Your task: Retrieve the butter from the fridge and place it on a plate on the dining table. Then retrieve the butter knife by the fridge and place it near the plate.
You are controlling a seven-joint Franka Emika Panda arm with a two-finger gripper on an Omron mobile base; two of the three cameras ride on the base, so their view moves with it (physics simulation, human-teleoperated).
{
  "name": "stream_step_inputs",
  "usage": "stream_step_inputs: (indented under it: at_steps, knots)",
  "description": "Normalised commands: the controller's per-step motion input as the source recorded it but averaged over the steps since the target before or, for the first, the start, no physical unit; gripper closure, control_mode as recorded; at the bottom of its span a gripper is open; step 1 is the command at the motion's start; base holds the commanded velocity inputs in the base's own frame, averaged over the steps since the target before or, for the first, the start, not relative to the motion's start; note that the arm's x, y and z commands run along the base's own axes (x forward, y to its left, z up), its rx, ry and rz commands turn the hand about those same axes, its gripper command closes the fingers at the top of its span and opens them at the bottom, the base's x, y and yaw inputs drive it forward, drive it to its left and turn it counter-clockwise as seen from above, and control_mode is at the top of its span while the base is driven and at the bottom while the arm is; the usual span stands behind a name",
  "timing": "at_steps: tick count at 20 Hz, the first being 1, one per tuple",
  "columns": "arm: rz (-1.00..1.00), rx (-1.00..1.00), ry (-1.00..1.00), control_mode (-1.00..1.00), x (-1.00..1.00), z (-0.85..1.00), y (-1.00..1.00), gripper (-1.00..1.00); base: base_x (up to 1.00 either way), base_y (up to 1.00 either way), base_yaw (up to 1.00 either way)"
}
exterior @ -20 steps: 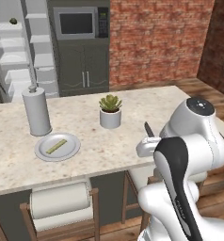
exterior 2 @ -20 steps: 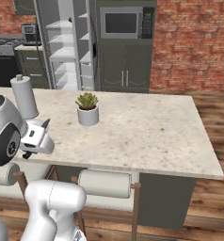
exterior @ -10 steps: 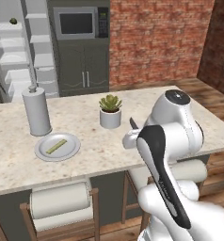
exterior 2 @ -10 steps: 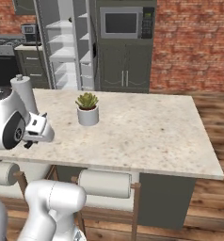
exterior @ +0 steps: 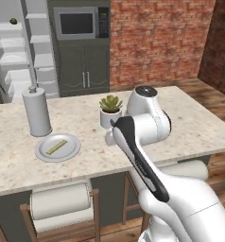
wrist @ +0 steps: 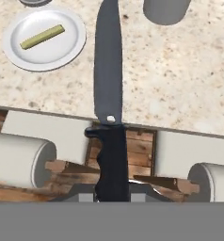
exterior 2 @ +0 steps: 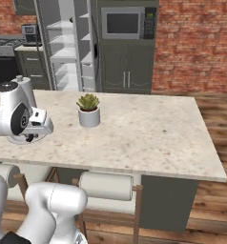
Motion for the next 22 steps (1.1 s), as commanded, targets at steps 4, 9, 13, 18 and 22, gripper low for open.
stream_step_inputs:
  at_steps: [4,9,13,18,22]
  knots:
    - [0.12,-0.06,0.04,-1.00,0.50,-0.38,0.32,1.00,0.00,0.00,0.00]
    - [0.11,-0.06,0.00,-1.00,0.61,-0.44,0.23,1.00,0.00,0.00,0.00]
    - [0.10,-0.01,0.00,-1.00,0.50,-0.44,0.07,1.00,0.00,0.00,0.00]
    - [0.03,0.00,-0.01,-1.00,0.47,-0.41,0.00,1.00,0.00,0.00,0.00]
    - [0.00,0.00,0.00,-1.00,0.52,-0.35,0.01,1.00,0.00,0.00,0.00]
